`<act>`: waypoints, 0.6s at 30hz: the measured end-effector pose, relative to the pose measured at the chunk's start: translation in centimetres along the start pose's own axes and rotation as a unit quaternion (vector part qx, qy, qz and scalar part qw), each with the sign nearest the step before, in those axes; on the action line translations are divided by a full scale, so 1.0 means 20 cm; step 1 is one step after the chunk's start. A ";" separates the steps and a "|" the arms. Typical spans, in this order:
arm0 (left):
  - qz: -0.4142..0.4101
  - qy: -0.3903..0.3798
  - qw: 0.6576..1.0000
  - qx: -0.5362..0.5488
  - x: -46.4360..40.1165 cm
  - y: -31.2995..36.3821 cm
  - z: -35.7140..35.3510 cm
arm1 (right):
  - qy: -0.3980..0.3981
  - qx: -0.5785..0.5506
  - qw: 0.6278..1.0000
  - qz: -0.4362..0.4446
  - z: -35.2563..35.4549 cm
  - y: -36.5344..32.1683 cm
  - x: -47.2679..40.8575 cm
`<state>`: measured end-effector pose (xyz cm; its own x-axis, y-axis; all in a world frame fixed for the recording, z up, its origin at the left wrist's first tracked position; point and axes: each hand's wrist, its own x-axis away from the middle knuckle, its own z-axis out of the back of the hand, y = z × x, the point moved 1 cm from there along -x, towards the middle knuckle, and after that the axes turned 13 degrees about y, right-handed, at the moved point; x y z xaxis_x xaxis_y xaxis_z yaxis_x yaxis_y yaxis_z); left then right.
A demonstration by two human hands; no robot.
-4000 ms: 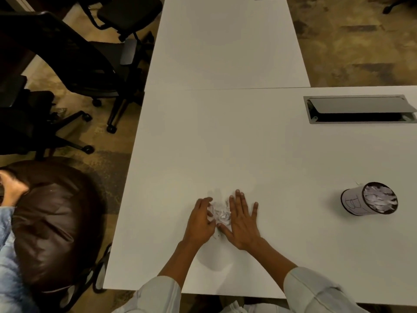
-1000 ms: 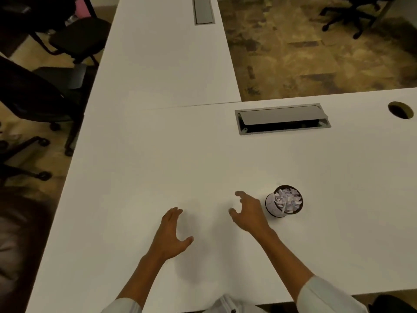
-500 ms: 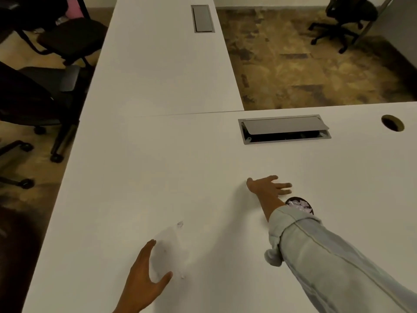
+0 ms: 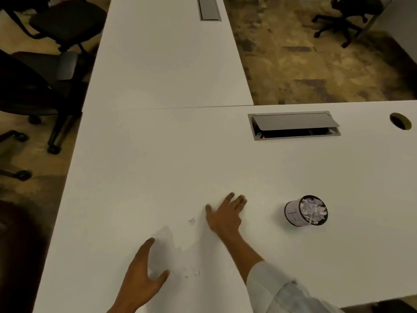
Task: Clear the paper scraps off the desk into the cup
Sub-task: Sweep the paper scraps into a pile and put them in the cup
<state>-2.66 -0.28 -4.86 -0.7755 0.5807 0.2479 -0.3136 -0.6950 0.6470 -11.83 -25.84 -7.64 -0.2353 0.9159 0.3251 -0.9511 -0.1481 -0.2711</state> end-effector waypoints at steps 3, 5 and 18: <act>-0.035 -0.034 0.999 -0.015 -0.02 0.03 -0.03 | -0.014 0.033 0.994 0.099 -0.12 0.02 0.28; -0.067 -0.049 0.996 -0.040 -0.02 0.03 -0.07 | -0.033 0.065 0.982 0.174 -0.18 0.05 0.43; -0.182 -0.107 0.959 -0.190 0.05 0.03 -0.24 | -0.084 0.080 0.891 0.440 -0.13 -0.01 0.19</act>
<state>-6.28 -2.23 -7.67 -0.4593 0.8598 0.2233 -0.7509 -0.5100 0.4195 -12.04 -21.30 -8.62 -0.9172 0.3529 0.1848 -0.3973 -0.8446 -0.3590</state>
